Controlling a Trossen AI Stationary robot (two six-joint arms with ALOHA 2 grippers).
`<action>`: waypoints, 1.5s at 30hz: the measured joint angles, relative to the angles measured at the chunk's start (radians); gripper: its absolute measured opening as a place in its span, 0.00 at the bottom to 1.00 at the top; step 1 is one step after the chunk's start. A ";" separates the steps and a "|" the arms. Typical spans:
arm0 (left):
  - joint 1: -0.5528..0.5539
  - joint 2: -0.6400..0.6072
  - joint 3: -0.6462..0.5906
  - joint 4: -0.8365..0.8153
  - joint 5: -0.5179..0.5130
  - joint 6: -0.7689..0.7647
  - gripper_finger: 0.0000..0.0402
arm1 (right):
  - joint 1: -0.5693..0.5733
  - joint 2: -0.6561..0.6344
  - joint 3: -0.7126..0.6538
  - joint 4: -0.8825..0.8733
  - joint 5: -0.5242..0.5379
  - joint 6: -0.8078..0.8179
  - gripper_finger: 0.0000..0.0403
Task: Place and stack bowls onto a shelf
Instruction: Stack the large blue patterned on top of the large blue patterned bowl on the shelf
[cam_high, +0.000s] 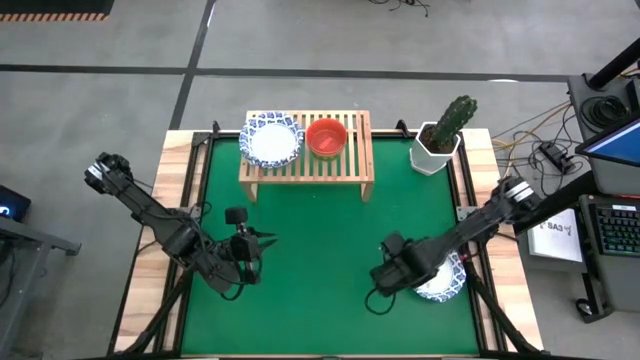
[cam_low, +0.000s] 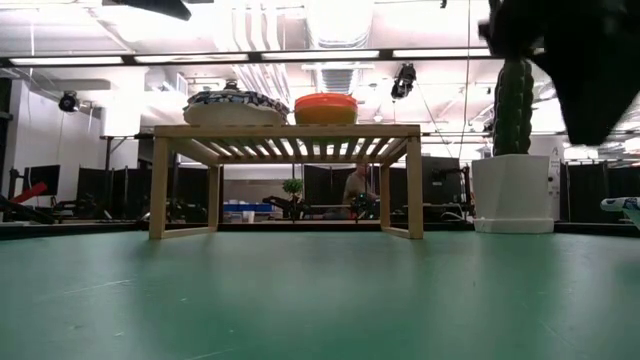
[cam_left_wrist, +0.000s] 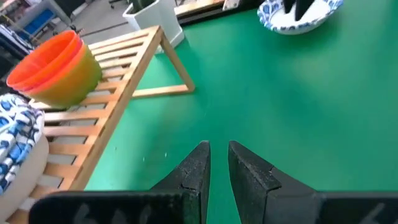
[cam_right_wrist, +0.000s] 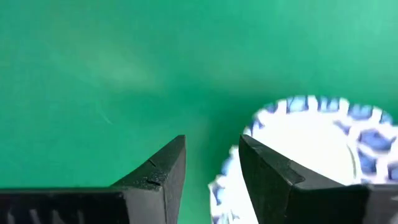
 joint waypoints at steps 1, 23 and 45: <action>0.000 0.004 0.000 -0.008 0.001 -0.009 0.10 | 0.000 0.022 0.000 -0.004 -0.030 0.007 0.35; 0.000 0.013 -0.002 -0.050 0.000 -0.119 0.10 | 0.000 0.217 -0.020 -0.094 -0.107 0.027 0.26; -0.032 -0.007 -0.002 -0.077 0.008 -0.022 0.10 | 0.000 0.215 0.332 -0.054 -0.054 -0.471 0.03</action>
